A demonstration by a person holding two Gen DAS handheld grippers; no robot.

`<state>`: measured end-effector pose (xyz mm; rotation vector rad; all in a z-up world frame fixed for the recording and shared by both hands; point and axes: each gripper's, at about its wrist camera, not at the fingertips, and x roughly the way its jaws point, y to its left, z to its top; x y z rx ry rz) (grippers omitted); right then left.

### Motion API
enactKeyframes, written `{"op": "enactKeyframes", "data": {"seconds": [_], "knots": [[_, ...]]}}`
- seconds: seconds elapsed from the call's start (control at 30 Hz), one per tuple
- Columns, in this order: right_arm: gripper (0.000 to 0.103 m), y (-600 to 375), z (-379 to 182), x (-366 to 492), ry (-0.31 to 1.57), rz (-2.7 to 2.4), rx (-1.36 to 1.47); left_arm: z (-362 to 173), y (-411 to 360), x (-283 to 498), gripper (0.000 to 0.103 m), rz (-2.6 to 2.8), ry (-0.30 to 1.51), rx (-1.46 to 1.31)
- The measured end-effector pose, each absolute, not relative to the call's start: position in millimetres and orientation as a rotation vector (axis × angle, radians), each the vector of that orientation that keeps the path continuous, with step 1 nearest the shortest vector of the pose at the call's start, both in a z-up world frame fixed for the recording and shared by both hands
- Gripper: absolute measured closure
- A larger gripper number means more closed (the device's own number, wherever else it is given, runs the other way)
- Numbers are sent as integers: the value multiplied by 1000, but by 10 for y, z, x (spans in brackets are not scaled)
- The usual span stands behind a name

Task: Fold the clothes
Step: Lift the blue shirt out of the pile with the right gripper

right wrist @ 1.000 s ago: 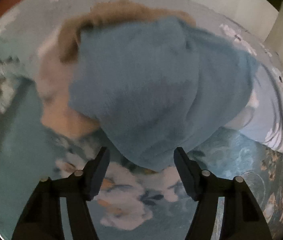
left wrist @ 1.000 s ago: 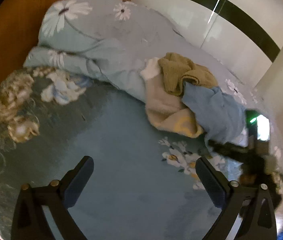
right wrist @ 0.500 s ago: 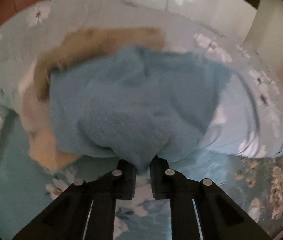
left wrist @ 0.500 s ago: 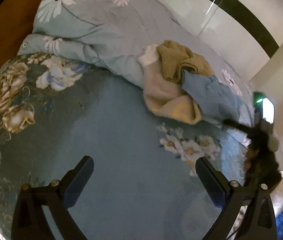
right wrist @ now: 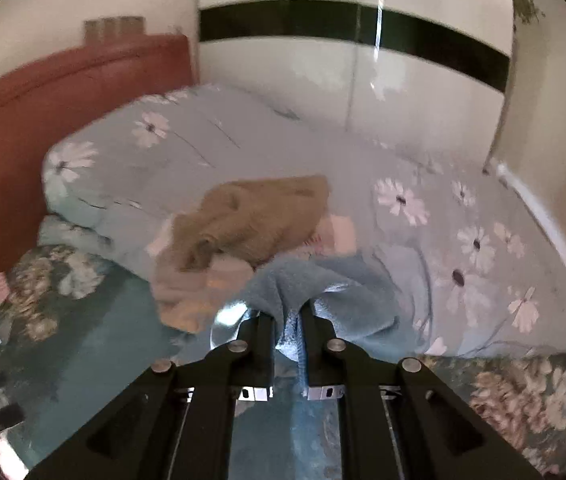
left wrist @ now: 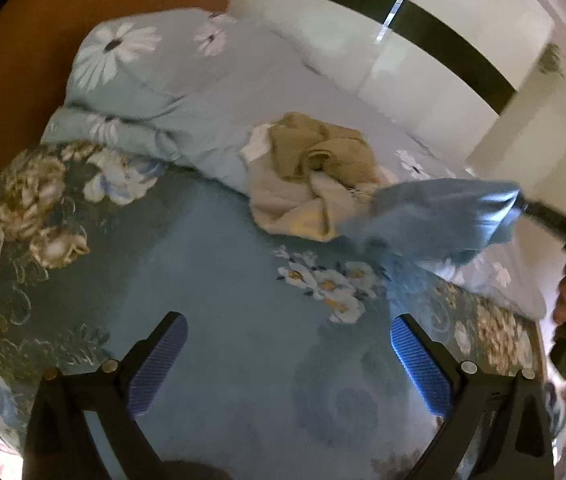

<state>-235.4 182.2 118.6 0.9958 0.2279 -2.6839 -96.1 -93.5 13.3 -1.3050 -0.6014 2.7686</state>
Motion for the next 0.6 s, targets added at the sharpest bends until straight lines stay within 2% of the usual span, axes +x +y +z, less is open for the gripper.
{"op": "enactKeyframes", "data": {"seconds": [0.3,0.6], "knots": [[94,1813,1988,-1649,197,-2635,858,407,-207,-480,0,2617,-368,-1155],[94,1672,2241,-1199,164,-2571,789,490,29,-435,0,2613,-287,-1106]]}}
